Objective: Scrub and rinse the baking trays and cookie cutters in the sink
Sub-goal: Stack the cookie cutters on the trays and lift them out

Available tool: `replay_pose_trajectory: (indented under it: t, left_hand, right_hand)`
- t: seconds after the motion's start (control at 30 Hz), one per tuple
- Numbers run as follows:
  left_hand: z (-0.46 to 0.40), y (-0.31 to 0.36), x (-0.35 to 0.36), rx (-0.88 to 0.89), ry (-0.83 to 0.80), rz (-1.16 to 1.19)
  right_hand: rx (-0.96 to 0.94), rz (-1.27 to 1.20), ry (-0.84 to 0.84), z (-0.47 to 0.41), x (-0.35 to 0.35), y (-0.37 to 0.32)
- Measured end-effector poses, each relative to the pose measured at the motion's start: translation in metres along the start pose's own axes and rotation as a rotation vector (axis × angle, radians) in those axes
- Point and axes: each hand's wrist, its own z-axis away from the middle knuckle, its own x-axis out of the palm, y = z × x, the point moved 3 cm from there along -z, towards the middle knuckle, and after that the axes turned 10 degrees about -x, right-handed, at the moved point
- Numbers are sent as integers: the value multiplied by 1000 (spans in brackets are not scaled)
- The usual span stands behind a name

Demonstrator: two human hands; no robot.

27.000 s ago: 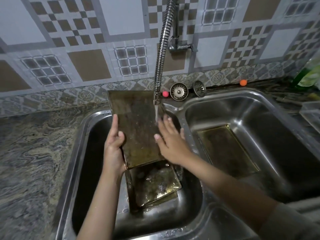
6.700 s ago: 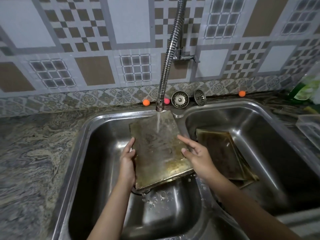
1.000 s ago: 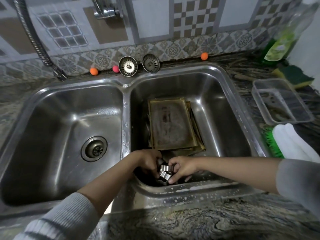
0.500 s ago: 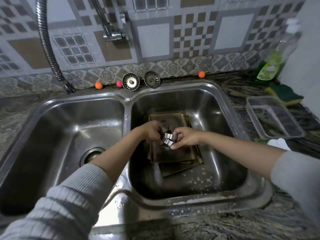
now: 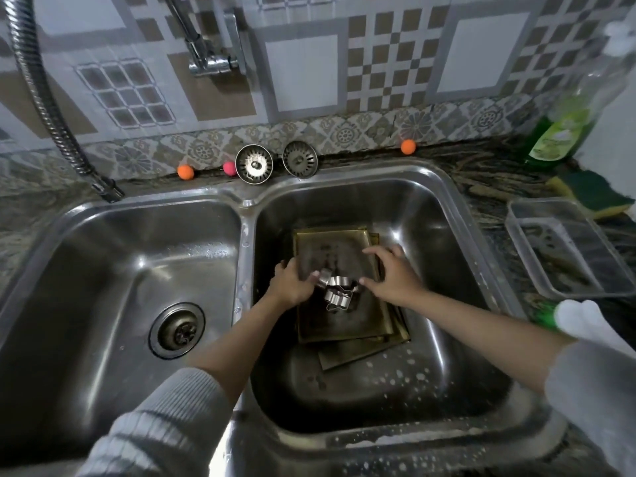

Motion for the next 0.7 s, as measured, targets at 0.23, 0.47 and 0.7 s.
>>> replay_pose_trajectory:
  t: [0.23, 0.47, 0.7]
  left_hand:
    - [1, -11, 38, -155, -234, 114]
    - [27, -9, 49, -86, -359, 198]
    - [51, -28, 67, -127, -456, -39]
  right_hand:
    - [334, -158, -218, 20, 28, 22]
    - [328, -277, -203, 29, 24, 25]
    - [285, -214, -272, 44, 35, 25]
